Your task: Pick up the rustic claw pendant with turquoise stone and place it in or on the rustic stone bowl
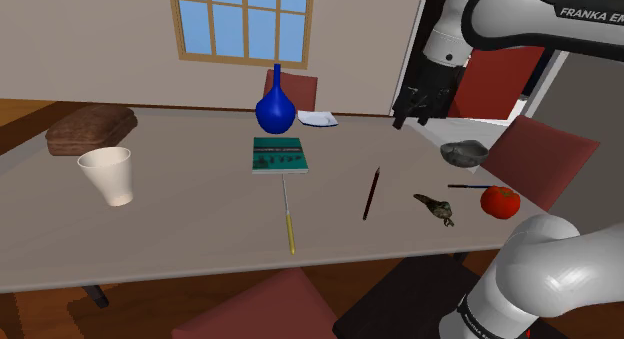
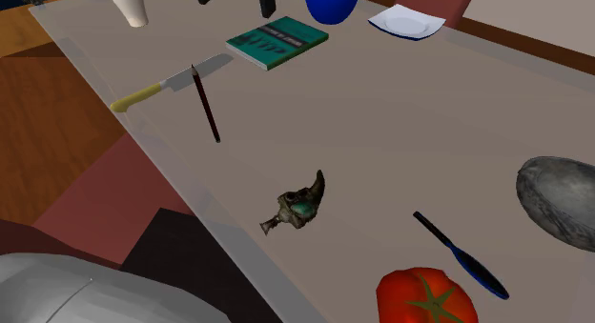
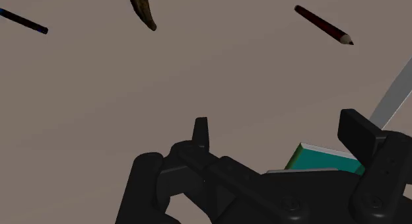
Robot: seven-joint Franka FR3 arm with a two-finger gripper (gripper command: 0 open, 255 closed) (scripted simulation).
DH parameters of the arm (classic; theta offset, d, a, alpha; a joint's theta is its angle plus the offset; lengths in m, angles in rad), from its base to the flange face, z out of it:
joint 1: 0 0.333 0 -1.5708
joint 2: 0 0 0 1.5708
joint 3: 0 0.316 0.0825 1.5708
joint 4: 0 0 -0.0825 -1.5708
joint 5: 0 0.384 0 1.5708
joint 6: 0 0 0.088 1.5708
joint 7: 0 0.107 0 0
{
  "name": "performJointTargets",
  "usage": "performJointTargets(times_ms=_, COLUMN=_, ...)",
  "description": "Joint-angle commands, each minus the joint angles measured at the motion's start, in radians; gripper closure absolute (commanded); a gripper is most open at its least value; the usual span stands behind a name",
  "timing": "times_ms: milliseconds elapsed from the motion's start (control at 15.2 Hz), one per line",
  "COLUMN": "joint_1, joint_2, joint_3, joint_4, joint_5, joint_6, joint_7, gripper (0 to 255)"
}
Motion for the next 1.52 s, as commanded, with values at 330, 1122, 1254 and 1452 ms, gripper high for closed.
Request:
performJointTargets(times_ms=330, joint_1=-0.017, joint_2=-0.061, joint_3=-0.056, joint_4=-0.15, joint_5=-0.032, joint_6=0.025, joint_7=-0.062, gripper=0)
performJointTargets(times_ms=1122, joint_1=-0.113, joint_2=-0.165, joint_3=-0.216, joint_4=-0.46, joint_5=-0.178, joint_6=0.079, joint_7=-0.227, gripper=0)
performJointTargets(times_ms=1254, joint_1=-0.138, joint_2=-0.174, joint_3=-0.247, joint_4=-0.504, joint_5=-0.214, joint_6=0.09, joint_7=-0.257, gripper=0)
performJointTargets(times_ms=1452, joint_1=-0.15, joint_2=-0.175, joint_3=-0.264, joint_4=-0.541, joint_5=-0.234, joint_6=0.12, joint_7=-0.265, gripper=0)
